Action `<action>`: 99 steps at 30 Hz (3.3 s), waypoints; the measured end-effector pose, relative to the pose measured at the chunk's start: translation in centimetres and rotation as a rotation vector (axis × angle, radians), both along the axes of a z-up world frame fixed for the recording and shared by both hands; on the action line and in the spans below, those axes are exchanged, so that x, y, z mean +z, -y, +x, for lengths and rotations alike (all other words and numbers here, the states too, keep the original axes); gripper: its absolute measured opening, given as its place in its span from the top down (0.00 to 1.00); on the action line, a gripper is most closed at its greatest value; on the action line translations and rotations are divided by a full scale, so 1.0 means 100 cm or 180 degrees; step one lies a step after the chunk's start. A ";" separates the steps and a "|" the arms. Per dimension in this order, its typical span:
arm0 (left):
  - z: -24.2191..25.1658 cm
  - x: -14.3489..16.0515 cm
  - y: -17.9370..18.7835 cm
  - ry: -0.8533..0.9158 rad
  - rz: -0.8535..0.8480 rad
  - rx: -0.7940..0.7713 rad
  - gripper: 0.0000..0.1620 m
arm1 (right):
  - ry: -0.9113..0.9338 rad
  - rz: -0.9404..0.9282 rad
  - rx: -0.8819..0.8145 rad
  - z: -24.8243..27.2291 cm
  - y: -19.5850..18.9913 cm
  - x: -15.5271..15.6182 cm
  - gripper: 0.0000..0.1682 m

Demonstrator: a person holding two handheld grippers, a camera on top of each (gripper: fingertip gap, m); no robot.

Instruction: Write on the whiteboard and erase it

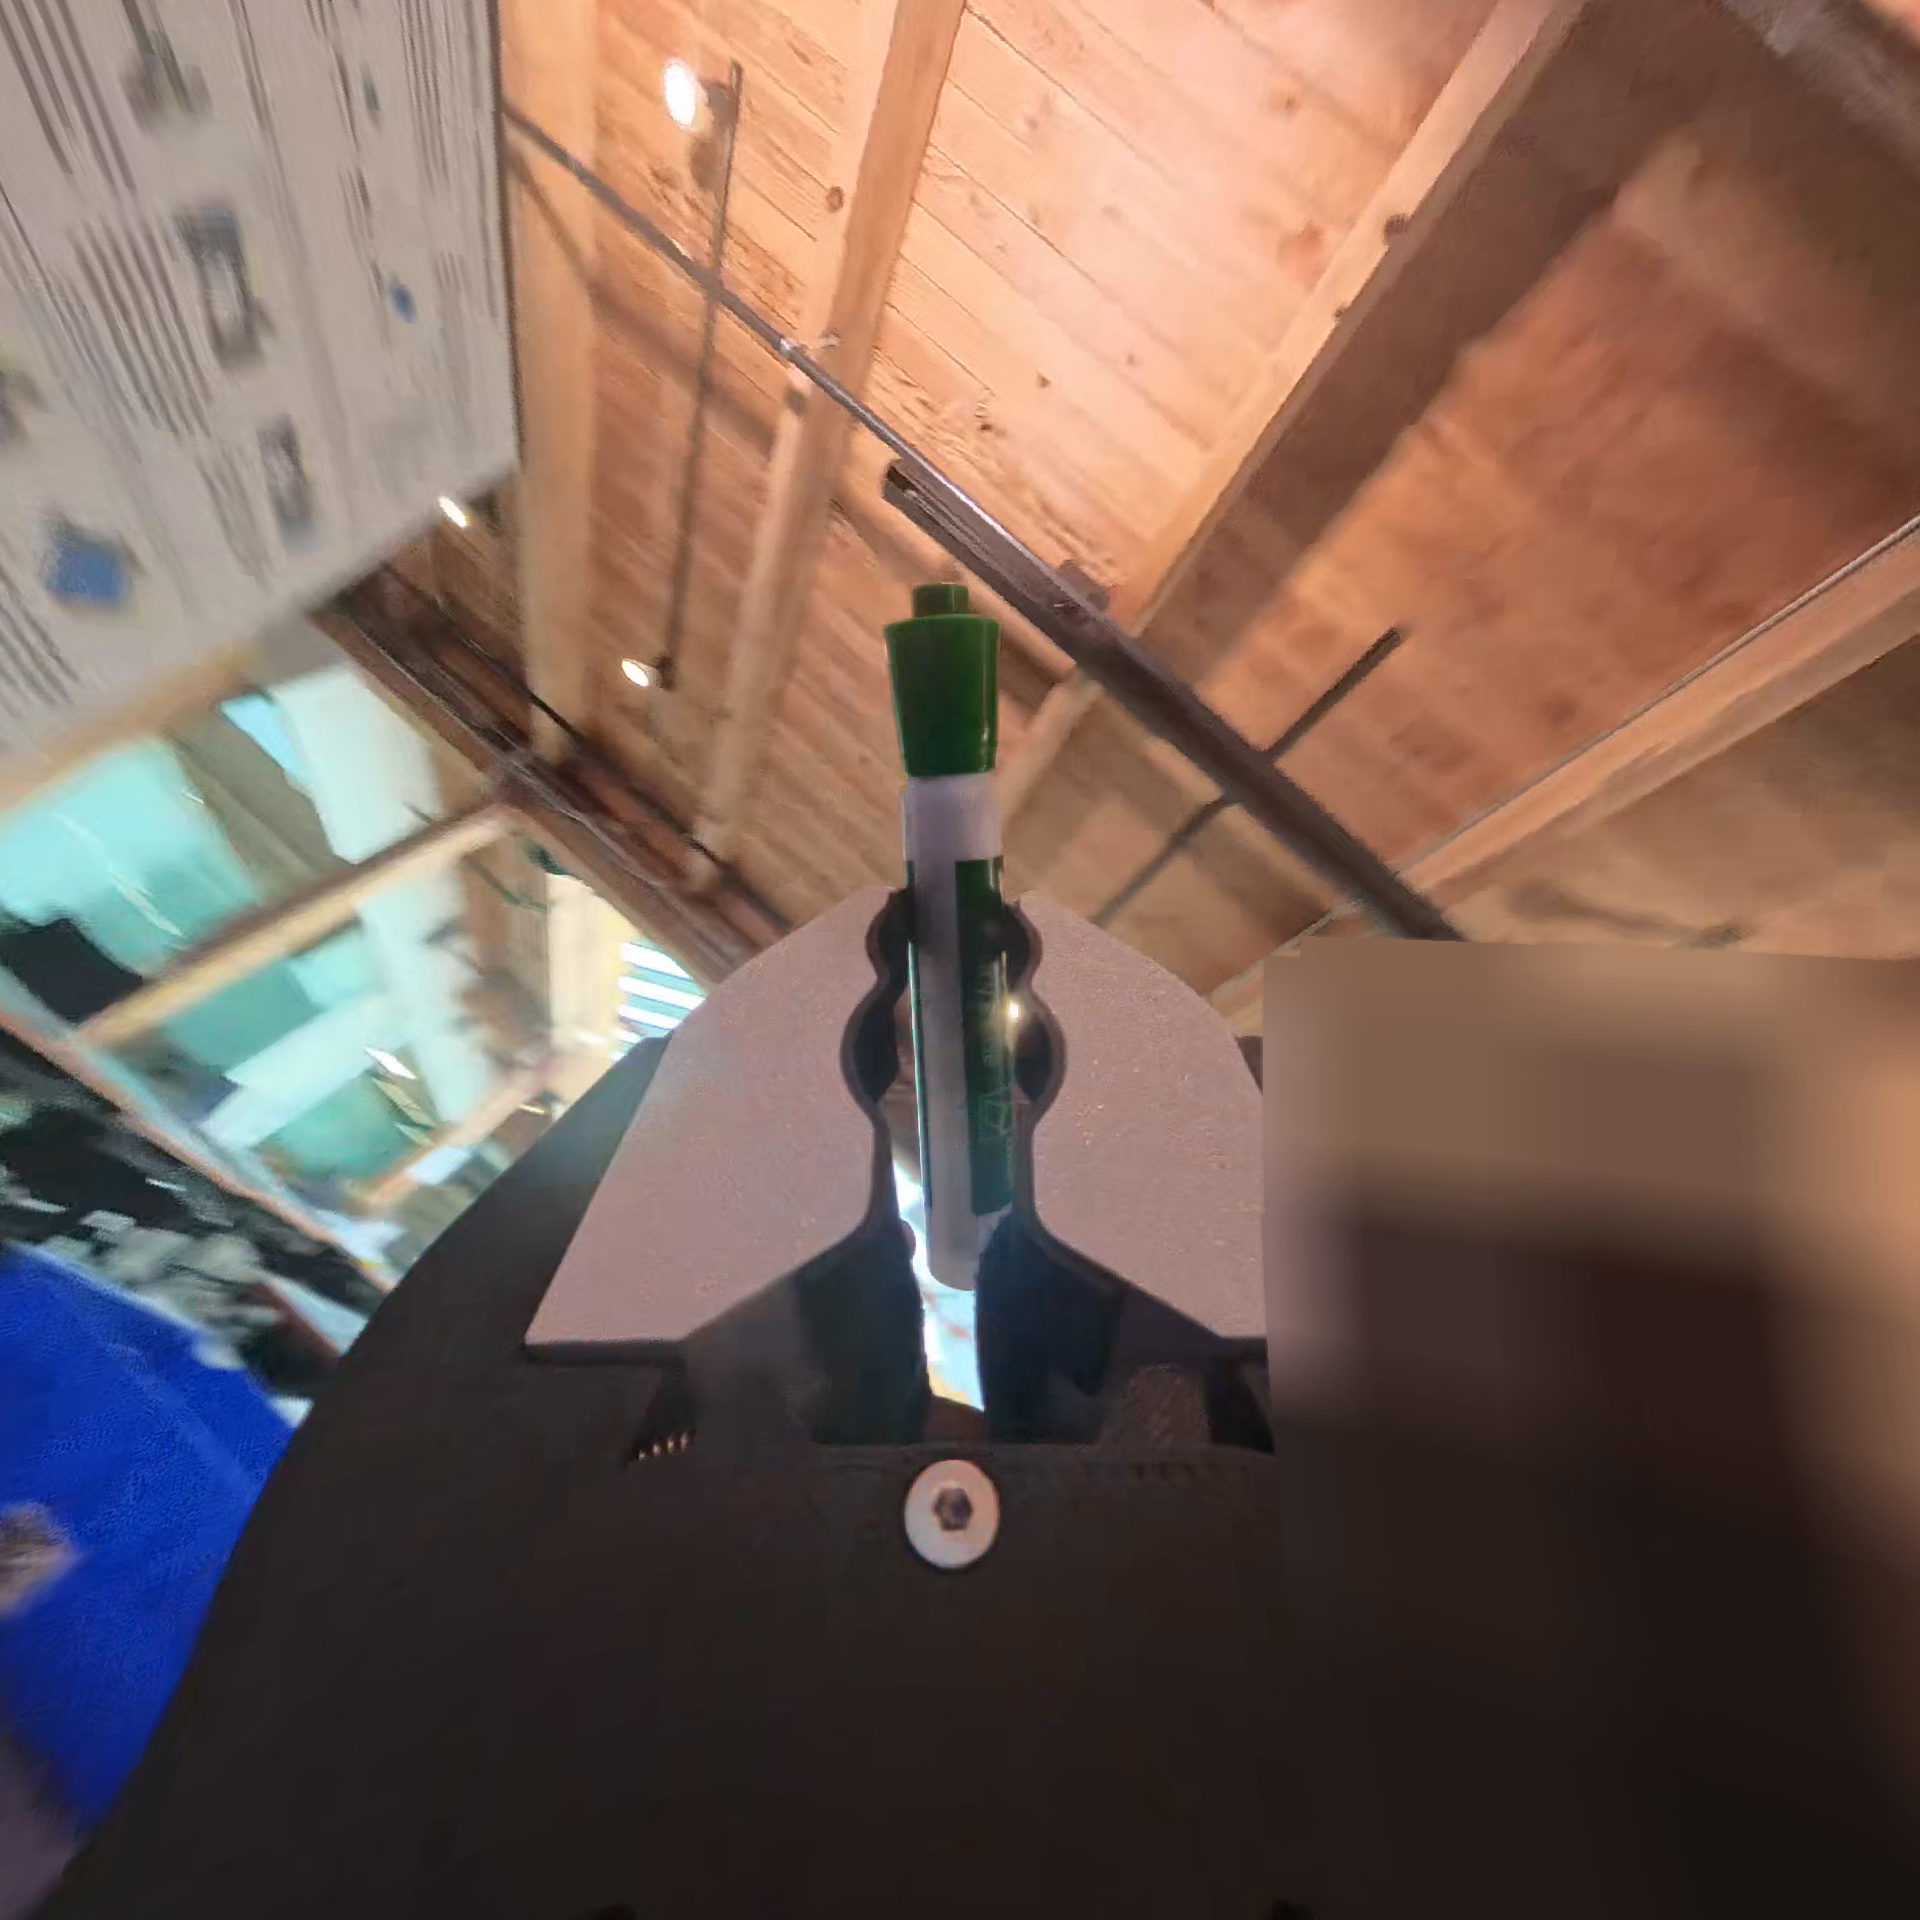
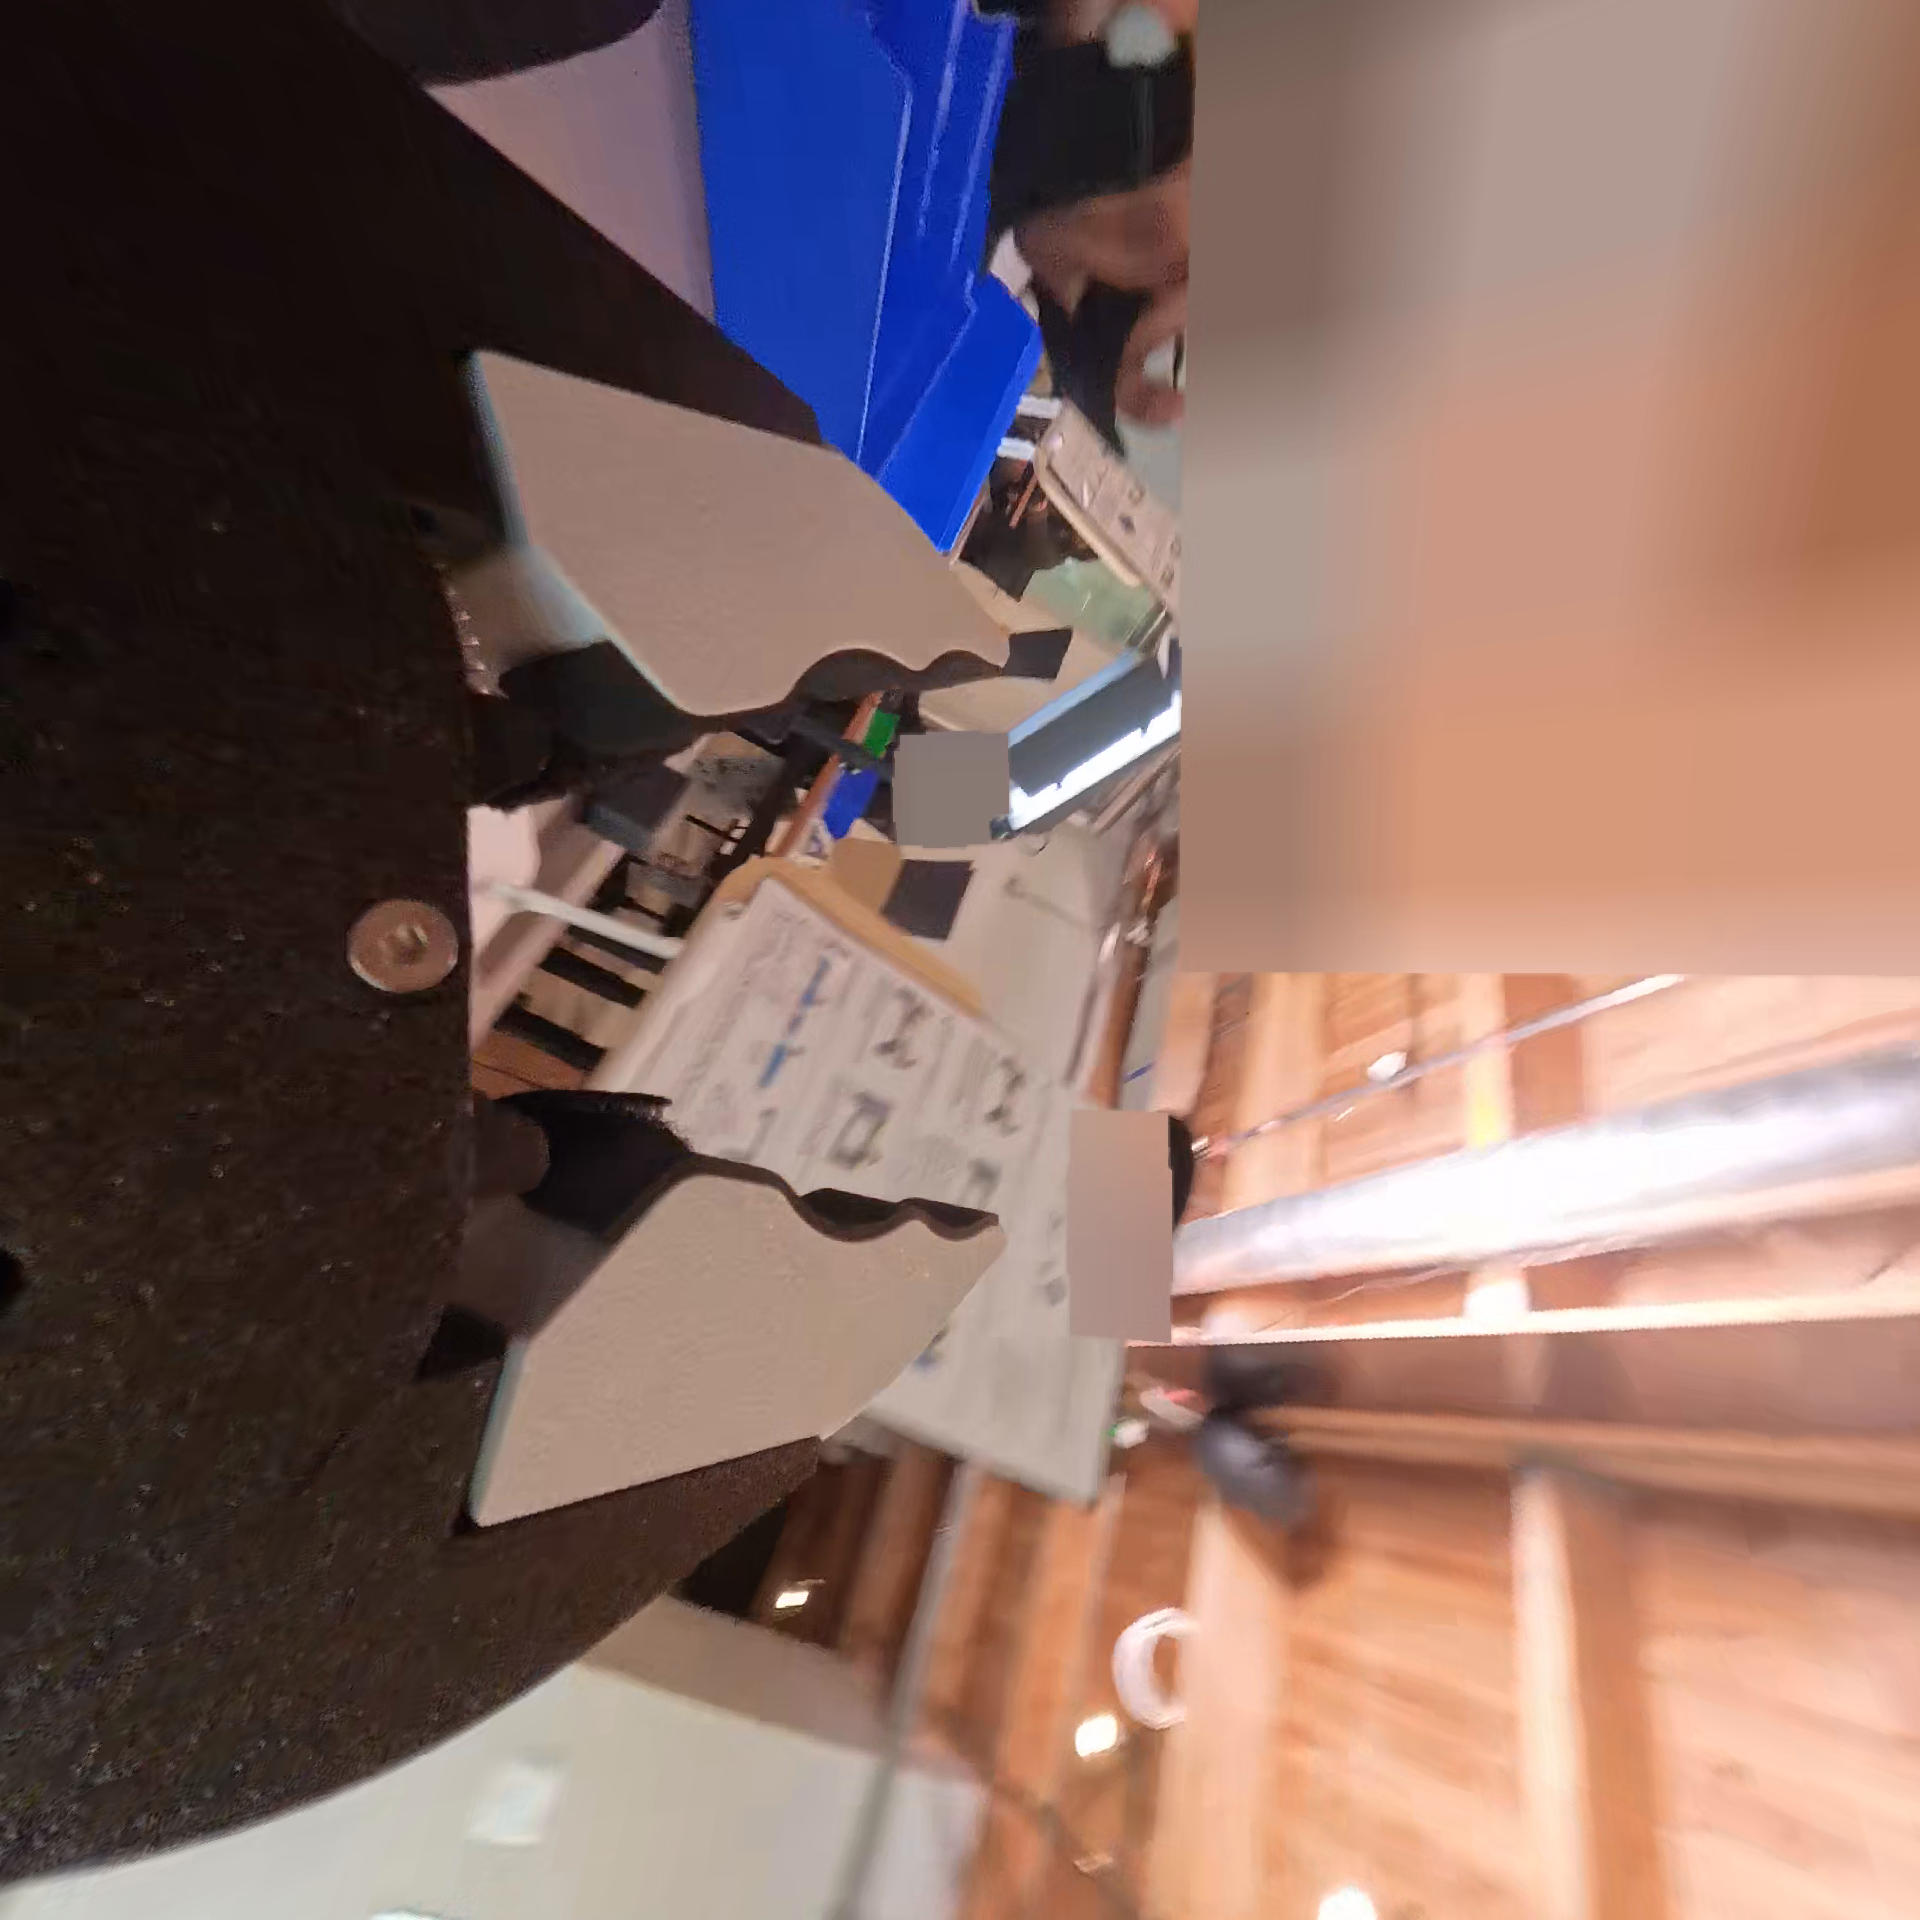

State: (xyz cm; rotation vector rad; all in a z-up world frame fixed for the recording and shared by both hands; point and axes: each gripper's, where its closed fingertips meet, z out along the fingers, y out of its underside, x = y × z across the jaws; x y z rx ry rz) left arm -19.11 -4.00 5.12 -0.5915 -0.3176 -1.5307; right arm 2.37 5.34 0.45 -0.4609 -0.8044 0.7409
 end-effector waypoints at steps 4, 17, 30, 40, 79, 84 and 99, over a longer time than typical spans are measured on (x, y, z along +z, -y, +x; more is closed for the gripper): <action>0.077 -0.011 -0.032 0.0240 -0.0150 -0.0928 0.89 | 0.0188 0.0904 0.0272 -0.063 0.046 0.005 0.50; 0.141 -0.048 -0.059 -0.0141 -0.0651 -0.1232 0.89 | 0.0474 0.1331 0.0439 -0.082 0.068 0.010 0.88; 0.140 -0.115 -0.067 -0.5720 0.0377 0.2104 0.67 | 0.0774 -0.1424 0.2827 -0.054 0.039 -0.008 0.88; 0.147 -0.141 -0.069 -0.6470 0.0529 0.1781 0.90 | 0.1440 -0.1214 0.2449 -0.062 0.046 -0.036 0.87; 0.072 -0.180 -0.104 -0.5872 -0.0855 0.1368 0.91 | 0.0828 -0.1303 0.0794 0.031 -0.024 0.017 0.88; 0.079 -0.195 -0.130 -0.5466 -0.1374 0.0885 0.91 | 0.1173 -0.1527 0.0719 0.000 -0.036 -0.010 0.88; 0.020 -0.257 -0.155 -0.5572 -0.2456 0.0778 0.91 | 0.1852 -0.2381 0.0782 -0.110 -0.082 -0.090 0.88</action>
